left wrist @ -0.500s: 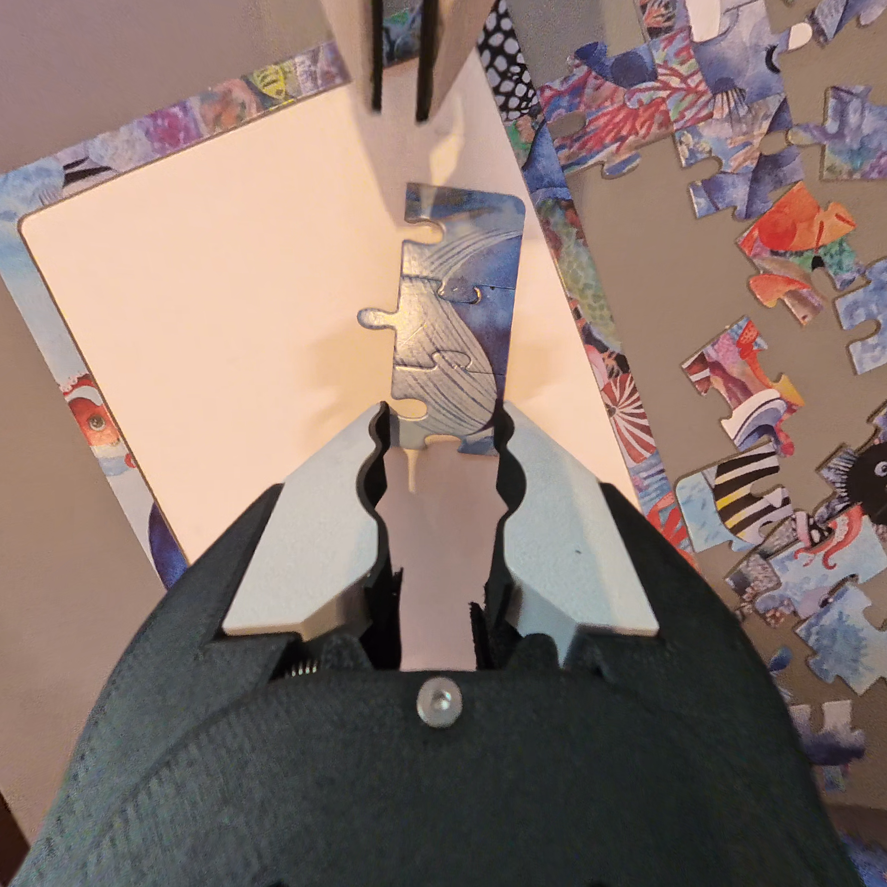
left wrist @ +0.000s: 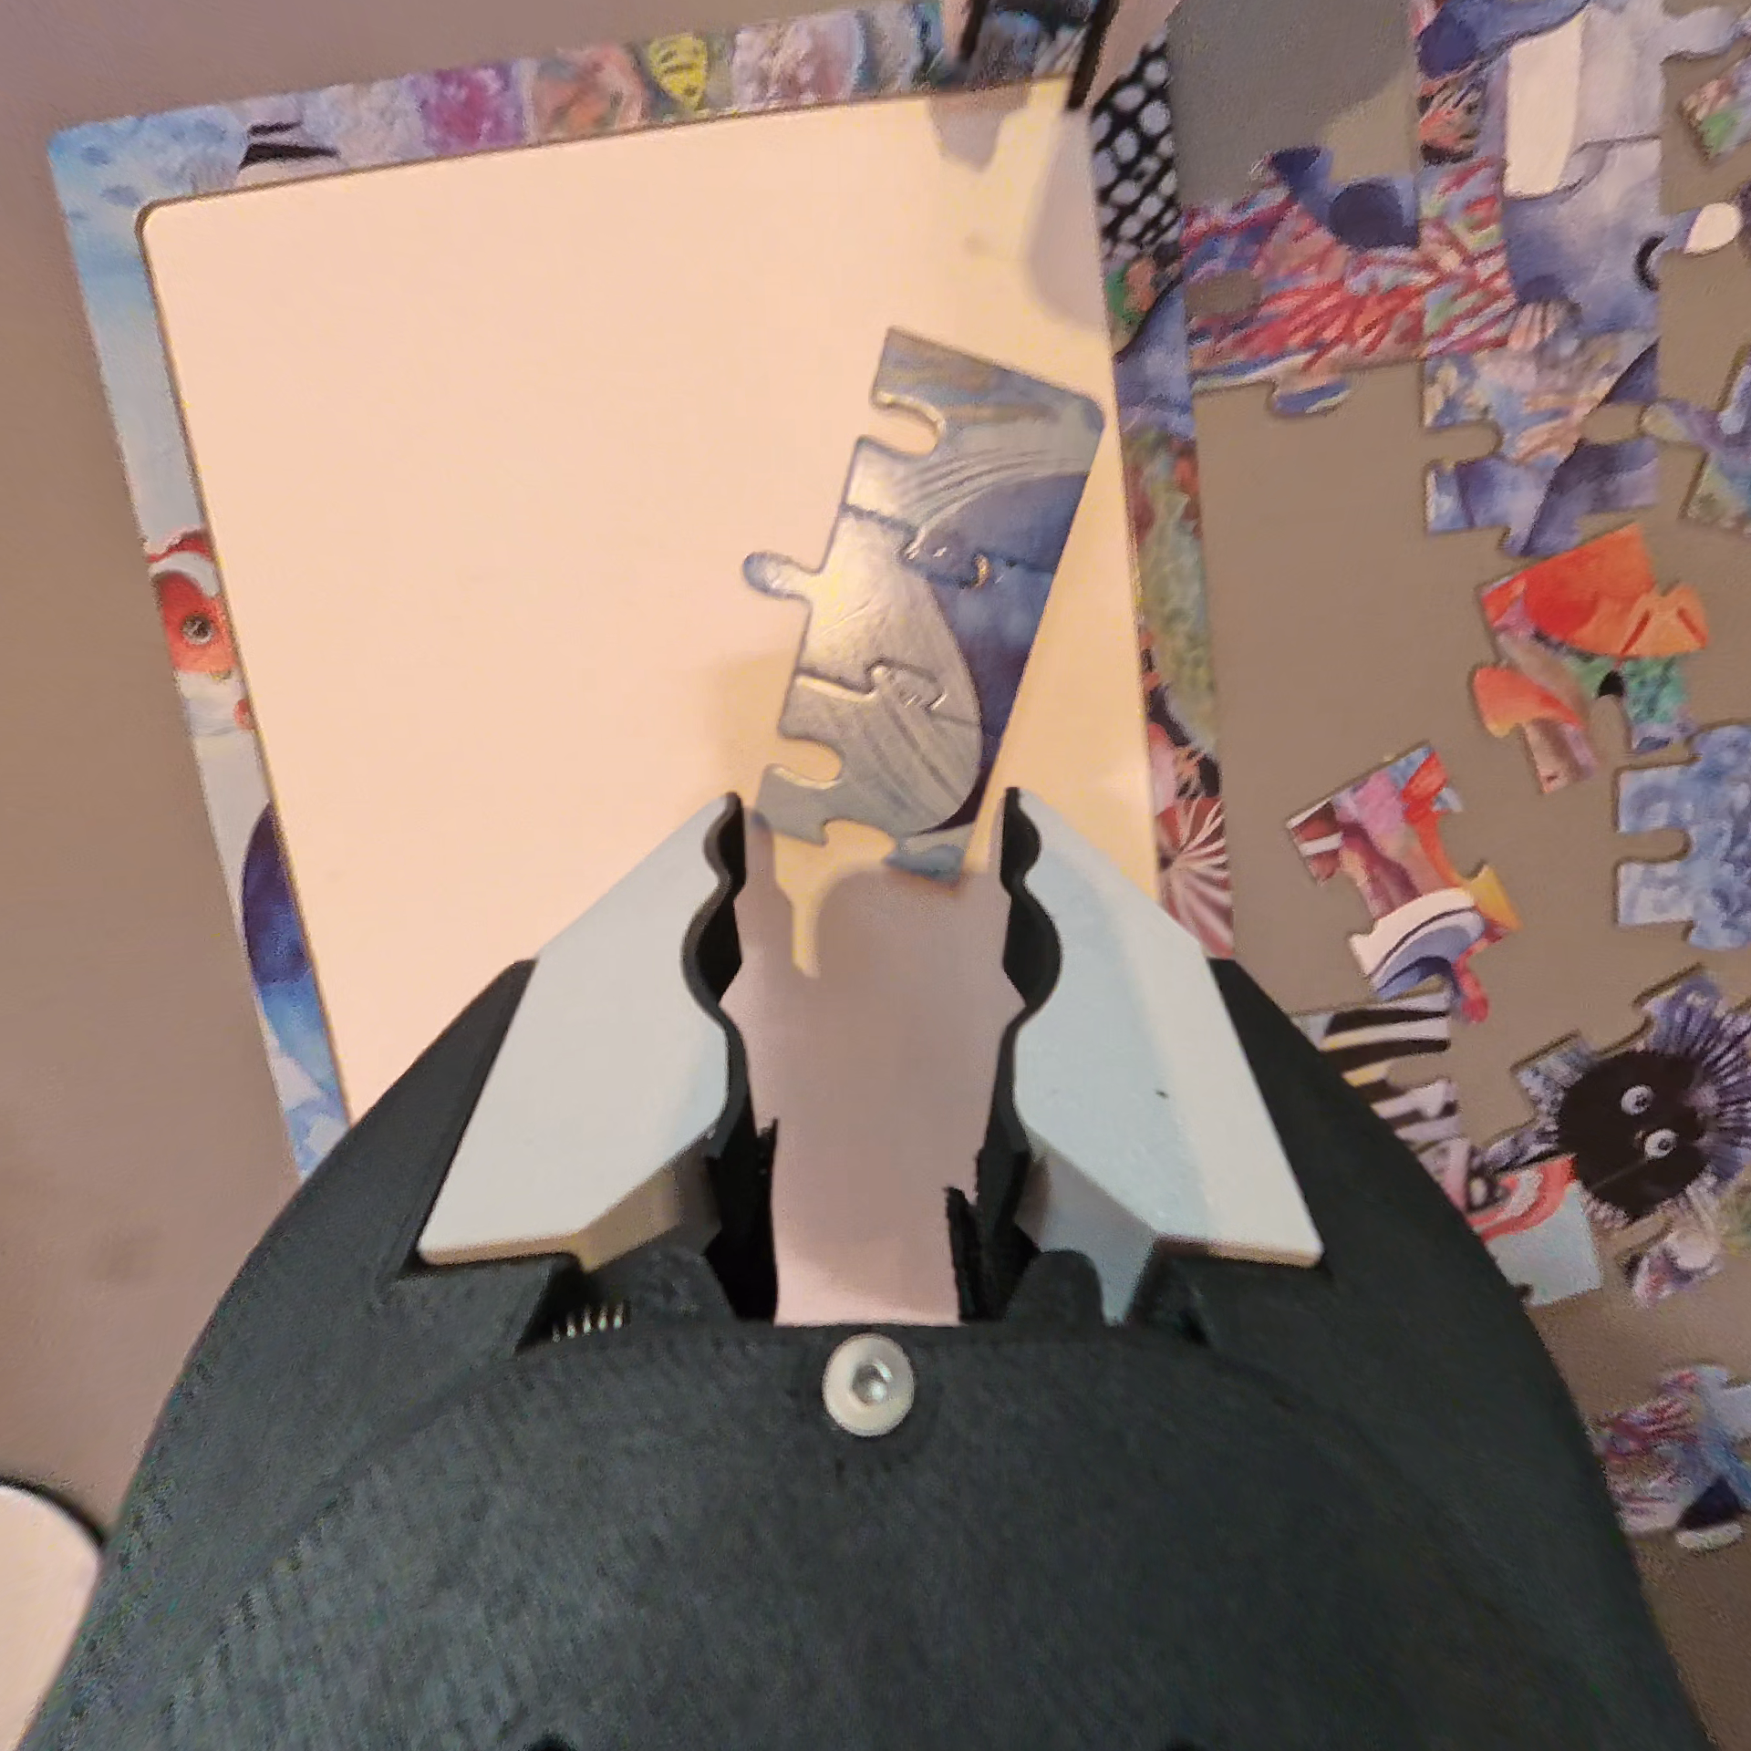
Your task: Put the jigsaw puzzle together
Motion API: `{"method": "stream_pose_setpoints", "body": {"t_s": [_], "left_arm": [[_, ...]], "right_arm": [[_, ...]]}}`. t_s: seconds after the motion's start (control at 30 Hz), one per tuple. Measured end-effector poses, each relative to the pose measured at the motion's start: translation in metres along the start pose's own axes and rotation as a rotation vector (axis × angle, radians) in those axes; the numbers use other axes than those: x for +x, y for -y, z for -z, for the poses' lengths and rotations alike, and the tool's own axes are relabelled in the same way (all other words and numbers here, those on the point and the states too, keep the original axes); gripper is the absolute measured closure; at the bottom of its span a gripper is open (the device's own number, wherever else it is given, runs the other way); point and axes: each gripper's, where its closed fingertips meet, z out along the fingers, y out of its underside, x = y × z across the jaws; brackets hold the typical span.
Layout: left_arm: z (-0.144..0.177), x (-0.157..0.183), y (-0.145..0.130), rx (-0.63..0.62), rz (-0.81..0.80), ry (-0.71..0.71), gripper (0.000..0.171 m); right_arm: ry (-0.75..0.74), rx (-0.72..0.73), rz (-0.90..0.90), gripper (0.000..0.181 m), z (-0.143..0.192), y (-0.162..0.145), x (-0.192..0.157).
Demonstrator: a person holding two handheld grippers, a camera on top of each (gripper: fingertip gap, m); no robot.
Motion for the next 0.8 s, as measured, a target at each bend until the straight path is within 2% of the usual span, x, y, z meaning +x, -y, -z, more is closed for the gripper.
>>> {"method": "stream_pose_setpoints", "body": {"t_s": [0.1, 0.17, 0.3, 0.4, 0.5, 0.57, 0.67, 0.8], "left_arm": [[0.0, -0.004, -0.01, -0.007, 0.022, -0.059, 0.112], [0.001, 0.006, -0.005, 0.03, 0.029, -0.134, 0.117], [-0.002, 0.011, -0.004, 0.017, 0.023, -0.088, 0.117], [-0.003, 0.013, -0.002, 0.025, 0.076, -0.051, 0.12], [-0.003, 0.028, 0.002, 0.047, 0.105, -0.079, 0.126], [-0.005, 0.029, 0.002, 0.04, 0.1, -0.03, 0.126], [-0.005, 0.046, 0.005, 0.044, 0.094, -0.091, 0.13], [-0.002, 0.041, -0.002, 0.013, 0.049, -0.037, 0.13]], "right_arm": [[0.012, -0.006, -0.02, 0.162, 0.0, -0.006, -0.002], [0.037, -0.011, -0.035, 0.162, -0.004, -0.01, -0.005], [0.051, 0.0, -0.051, 0.166, -0.004, -0.013, -0.004], [0.068, 0.017, -0.067, 0.167, -0.004, -0.013, -0.004], [0.073, 0.018, -0.073, 0.169, -0.006, -0.015, -0.004], [0.066, 0.019, -0.07, 0.171, -0.006, -0.015, -0.003], [0.067, 0.021, -0.072, 0.171, -0.006, -0.014, -0.003], [0.067, 0.045, -0.055, 0.168, -0.001, -0.009, -0.005]]}}
